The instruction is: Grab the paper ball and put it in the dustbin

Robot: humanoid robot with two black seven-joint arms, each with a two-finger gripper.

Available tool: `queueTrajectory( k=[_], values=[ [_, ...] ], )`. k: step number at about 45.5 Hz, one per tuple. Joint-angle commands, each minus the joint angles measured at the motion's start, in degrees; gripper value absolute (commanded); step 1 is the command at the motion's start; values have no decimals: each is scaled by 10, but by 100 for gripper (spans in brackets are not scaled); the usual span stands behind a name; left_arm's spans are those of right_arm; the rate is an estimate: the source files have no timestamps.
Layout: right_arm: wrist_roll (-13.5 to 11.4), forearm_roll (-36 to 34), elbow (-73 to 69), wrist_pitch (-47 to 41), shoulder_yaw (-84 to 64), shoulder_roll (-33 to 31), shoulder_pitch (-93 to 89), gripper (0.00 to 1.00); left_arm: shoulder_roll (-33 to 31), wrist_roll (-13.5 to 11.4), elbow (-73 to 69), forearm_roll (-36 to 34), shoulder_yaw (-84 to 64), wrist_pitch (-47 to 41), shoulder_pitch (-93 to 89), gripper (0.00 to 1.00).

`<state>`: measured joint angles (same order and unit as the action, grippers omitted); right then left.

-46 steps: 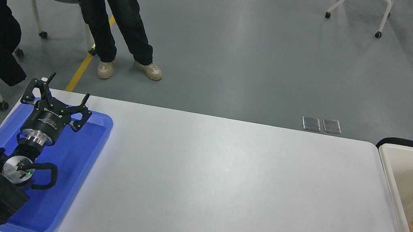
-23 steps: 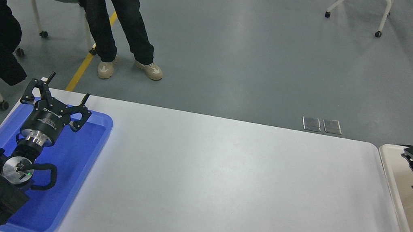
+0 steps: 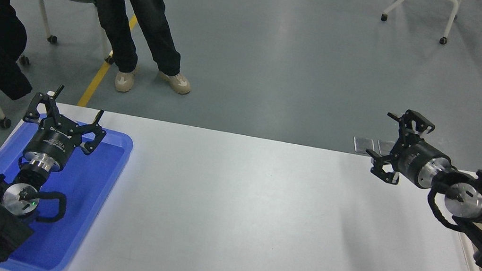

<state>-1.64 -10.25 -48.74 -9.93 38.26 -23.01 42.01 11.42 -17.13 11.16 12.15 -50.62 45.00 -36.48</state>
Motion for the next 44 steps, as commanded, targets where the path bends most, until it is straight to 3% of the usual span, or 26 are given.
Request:
queueTrajectory(
  k=[1,20,44],
  values=[
    [2,-37,27,-34,118,76,-55,100,0,0,0,0,0,0,0,100],
    [1,-37,200,-214,137,92,-90,100,-1,1,0,0,0,0,-1,100],
    [1,-37,233,-227,140,88,-99,100,0,1,0,0,0,0,-1,100]
  ],
)
